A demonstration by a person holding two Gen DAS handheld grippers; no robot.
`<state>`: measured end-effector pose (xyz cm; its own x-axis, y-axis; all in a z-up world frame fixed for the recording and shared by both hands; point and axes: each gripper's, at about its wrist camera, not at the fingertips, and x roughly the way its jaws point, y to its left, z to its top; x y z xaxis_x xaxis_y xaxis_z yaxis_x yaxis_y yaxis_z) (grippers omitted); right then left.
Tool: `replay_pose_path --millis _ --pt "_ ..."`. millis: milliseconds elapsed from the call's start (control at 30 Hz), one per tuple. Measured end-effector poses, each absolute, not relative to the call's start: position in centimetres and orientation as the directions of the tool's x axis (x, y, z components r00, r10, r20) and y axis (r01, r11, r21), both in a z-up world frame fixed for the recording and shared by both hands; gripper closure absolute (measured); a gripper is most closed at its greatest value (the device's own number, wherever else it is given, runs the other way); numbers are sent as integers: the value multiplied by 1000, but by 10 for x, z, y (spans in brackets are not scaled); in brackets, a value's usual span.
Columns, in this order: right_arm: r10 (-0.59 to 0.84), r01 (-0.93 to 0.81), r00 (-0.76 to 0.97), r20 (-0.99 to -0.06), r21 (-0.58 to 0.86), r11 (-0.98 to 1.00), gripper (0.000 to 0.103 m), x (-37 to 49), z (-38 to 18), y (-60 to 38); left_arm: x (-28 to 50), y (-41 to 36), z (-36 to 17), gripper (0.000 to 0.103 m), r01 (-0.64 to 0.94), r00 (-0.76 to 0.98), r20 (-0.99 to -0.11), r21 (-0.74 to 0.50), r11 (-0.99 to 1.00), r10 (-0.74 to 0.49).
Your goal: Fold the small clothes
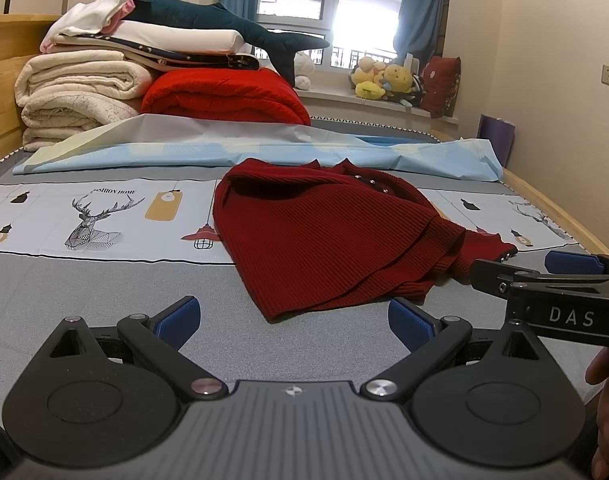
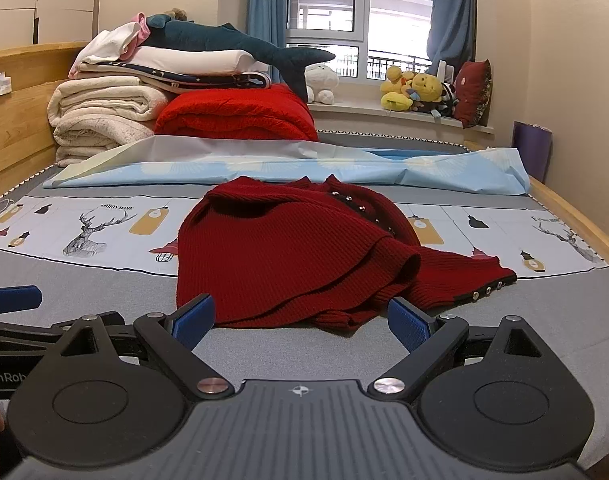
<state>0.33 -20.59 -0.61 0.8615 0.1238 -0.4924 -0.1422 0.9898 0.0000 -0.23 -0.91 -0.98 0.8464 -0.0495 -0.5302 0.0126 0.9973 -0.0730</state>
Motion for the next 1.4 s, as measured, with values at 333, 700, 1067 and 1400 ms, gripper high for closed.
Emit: replay_pose_path --millis 333,700,1067,1400 --pt "123 -141 862 -492 1 990 9 3 -6 -206 -2 -9 -10 2 12 846 -530 -73 997 -49" --pt "123 -141 861 -493 0 990 9 3 -6 -206 -2 -10 -10 2 13 847 -529 -73 997 -50" --pt "128 -143 863 -488 6 990 10 5 -5 -206 -4 -10 -8 9 20 850 -524 -63 998 -50" --pt "97 -89 924 -369 39 995 9 64 35 -283 17 1 -20 71 65 771 -632 -53 996 -84"
